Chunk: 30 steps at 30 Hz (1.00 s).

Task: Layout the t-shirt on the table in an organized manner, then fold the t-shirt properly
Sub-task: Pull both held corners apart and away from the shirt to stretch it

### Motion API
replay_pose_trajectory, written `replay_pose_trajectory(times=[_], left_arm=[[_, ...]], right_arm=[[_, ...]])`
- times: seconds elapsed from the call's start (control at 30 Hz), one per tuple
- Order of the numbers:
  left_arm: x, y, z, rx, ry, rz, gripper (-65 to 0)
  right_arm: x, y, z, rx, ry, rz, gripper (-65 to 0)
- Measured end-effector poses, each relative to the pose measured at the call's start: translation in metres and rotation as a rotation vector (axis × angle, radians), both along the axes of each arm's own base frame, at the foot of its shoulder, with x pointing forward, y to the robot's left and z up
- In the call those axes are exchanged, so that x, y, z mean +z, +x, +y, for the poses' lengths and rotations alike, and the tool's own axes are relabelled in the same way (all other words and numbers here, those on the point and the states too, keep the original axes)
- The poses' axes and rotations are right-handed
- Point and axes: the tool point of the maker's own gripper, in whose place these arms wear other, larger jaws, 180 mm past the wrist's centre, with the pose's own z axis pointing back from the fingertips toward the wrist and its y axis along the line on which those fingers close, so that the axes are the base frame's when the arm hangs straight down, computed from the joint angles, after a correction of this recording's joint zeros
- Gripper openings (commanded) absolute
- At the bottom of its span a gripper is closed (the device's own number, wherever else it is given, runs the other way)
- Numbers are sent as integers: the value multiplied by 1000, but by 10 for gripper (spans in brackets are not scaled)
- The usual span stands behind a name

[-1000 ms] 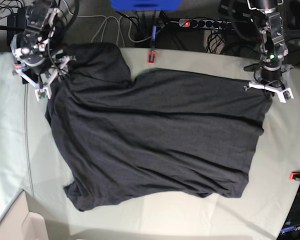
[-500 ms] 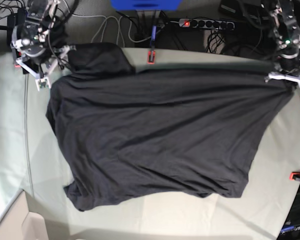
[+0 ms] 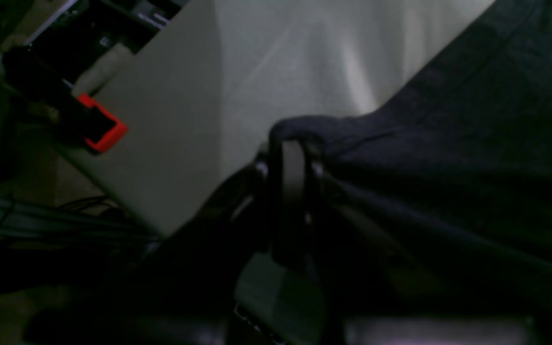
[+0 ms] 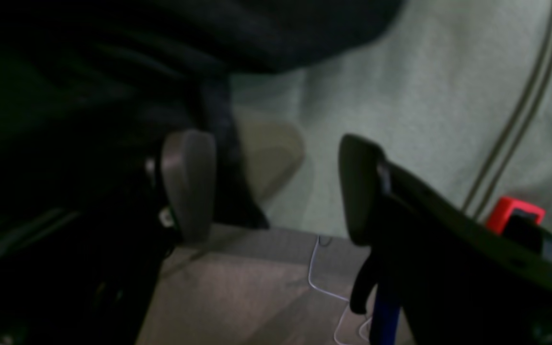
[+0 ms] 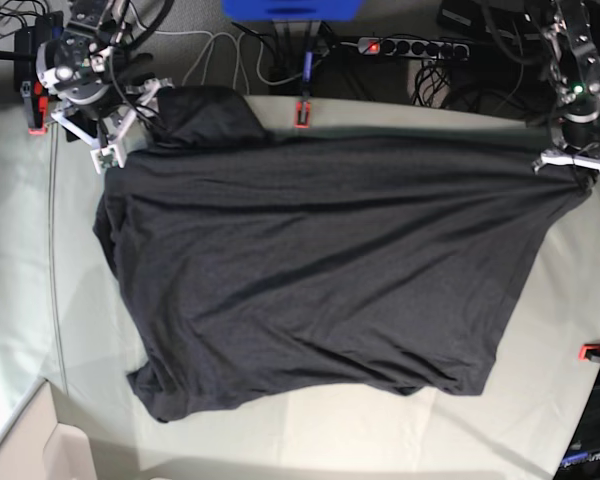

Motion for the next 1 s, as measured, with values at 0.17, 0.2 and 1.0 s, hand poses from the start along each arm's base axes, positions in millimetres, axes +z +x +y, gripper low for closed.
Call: replay_pose_trajectory(times=[0.17, 0.2, 1.0], left_arm=[[1, 0, 1, -1, 4, -1, -647], [1, 0, 1, -1, 3, 0, -646], [4, 11, -3, -2, -5, -20, -645]], right_arm=[[-11, -10, 7, -3, 29, 33, -244], [-12, -11, 8, -3, 32, 30, -244], [34, -68, -26, -147, 41, -31, -650]])
